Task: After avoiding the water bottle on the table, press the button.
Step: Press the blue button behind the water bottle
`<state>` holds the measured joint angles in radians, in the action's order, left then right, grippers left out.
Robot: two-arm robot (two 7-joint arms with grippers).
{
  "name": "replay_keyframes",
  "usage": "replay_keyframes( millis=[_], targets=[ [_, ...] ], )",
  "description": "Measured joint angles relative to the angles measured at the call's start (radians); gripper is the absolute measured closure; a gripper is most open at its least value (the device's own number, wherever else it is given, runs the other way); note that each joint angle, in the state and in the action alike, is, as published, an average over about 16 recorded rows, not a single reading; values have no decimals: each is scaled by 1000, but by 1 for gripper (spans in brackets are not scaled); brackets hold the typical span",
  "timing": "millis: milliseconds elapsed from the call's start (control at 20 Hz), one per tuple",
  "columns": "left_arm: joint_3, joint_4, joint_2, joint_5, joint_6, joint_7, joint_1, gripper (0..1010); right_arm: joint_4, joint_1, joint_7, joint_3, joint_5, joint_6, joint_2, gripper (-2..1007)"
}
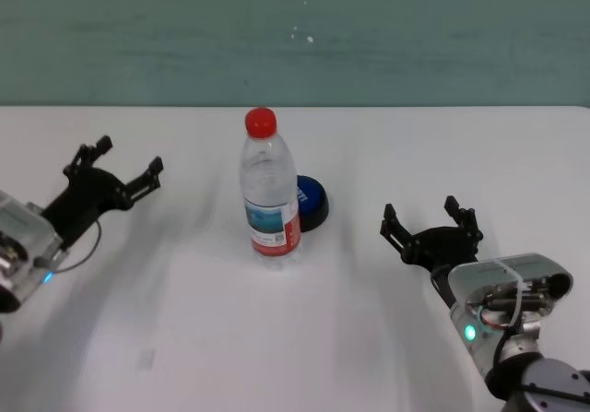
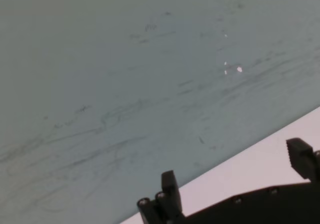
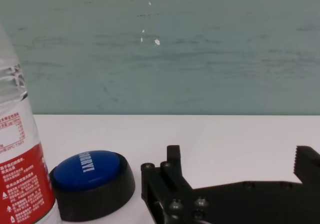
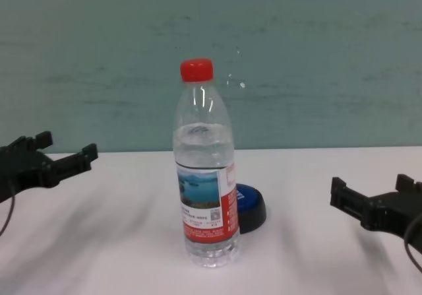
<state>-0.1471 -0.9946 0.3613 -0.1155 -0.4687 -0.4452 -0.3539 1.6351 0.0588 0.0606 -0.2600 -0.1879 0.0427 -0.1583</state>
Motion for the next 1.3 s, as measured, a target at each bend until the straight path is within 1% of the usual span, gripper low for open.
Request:
replay_keyframes(
  millis=[350, 600, 950, 1300],
  targets=[
    [-27, 92, -43, 24, -7, 22, -77, 10, 0, 0, 0, 0, 0, 0, 0, 1],
    [-42, 142, -74, 40, -7, 39, -116, 10, 0, 0, 0, 0, 0, 0, 0, 1],
    [-66, 164, -108, 65, -3, 57, -137, 10, 0, 0, 0, 0, 0, 0, 0, 1],
    [-87, 183, -127, 91, -5, 70, -153, 10, 0, 0, 0, 0, 0, 0, 0, 1]
  ],
)
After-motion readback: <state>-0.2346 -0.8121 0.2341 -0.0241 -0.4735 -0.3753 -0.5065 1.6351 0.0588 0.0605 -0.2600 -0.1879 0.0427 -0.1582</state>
